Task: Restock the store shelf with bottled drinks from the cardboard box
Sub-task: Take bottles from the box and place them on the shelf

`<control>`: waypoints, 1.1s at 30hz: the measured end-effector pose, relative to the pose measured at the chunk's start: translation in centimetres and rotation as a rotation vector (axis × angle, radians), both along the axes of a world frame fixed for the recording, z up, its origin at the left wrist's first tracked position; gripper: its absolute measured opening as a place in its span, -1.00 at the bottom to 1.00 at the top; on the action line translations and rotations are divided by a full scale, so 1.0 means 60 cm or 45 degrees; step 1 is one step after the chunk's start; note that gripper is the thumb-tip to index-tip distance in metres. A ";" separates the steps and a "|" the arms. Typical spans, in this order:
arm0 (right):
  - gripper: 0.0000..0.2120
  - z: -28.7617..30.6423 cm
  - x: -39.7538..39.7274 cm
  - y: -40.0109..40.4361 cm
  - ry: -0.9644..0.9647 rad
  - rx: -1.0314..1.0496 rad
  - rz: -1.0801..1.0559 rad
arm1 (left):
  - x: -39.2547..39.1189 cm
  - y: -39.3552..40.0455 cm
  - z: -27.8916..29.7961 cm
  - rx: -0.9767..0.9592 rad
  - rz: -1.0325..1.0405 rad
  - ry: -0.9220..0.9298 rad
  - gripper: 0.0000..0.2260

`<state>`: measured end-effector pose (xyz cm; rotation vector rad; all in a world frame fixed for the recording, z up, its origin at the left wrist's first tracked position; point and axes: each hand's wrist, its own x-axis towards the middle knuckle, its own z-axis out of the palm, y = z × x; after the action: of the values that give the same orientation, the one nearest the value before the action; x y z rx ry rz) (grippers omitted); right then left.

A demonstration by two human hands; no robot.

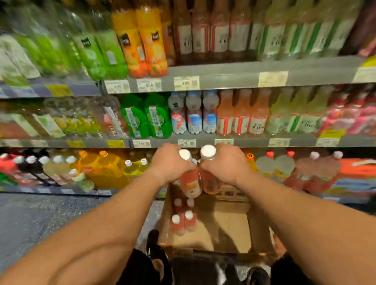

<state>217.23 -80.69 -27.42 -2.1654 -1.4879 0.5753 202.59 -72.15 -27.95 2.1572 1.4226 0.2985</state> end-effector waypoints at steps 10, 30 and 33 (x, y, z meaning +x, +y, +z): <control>-0.72 0.296 -0.001 -0.027 -0.076 0.536 -0.164 | 0.000 -0.037 0.310 0.194 0.082 -0.788 -0.81; -0.59 0.674 0.039 0.111 -0.225 1.088 -0.128 | 0.050 0.087 0.723 1.089 0.057 -0.734 -0.71; -0.61 0.711 0.048 0.175 -0.234 1.148 -0.138 | 0.065 0.139 0.755 1.119 0.060 -0.795 -0.69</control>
<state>220.13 -70.21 15.25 -1.5717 -1.3317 -0.3116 206.51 -63.81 17.33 2.2938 1.0504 1.7039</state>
